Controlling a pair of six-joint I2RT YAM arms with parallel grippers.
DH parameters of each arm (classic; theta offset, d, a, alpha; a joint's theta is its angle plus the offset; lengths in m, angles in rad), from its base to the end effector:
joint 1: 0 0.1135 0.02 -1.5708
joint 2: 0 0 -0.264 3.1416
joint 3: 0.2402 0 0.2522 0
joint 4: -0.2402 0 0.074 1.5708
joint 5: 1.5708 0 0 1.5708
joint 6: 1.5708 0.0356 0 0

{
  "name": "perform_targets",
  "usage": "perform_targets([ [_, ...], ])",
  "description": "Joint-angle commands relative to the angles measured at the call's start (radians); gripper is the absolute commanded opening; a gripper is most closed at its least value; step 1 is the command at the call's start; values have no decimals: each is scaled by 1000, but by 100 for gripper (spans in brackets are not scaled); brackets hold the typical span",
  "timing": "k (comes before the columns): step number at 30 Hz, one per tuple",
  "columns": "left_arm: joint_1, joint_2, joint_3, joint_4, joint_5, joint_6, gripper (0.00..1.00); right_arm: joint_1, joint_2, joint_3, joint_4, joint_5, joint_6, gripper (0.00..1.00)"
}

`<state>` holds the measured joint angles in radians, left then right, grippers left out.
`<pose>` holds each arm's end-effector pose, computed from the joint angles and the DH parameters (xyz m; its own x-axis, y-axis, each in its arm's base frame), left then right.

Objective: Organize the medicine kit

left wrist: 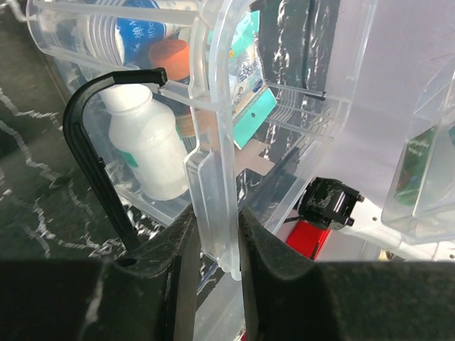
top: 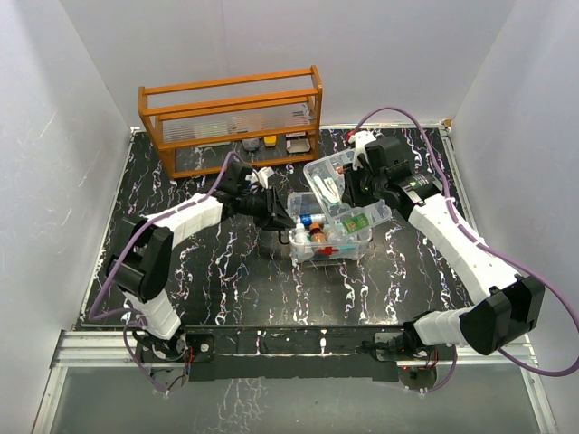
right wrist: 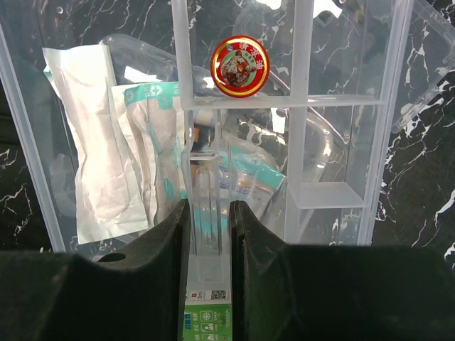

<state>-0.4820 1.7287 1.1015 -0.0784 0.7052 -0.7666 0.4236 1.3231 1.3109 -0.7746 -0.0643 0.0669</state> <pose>0.3189 -0.1929 0.2135 -0.9620 -0.0929 -0.2567 0.1706 0.5298 -0.8308 0.2528 0.1165 0.3489 -0.6743 -0.2308 -0.7015 -0.4074 0.9086 0.0926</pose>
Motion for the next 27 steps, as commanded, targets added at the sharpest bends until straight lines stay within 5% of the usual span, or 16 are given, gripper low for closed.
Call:
perform_targets([
  [1,67,-87,20,-224,4,206,4,5,-7,36,44,-67,-76,1],
  [12,202,-143,27,-520,133,486,5,97,83,100,-14,-172,-282,0],
  [18,252,-124,69,-573,119,516,12,132,155,173,-59,-226,-397,0],
  [27,325,-179,143,-578,144,468,46,139,244,257,-81,-297,-557,0],
])
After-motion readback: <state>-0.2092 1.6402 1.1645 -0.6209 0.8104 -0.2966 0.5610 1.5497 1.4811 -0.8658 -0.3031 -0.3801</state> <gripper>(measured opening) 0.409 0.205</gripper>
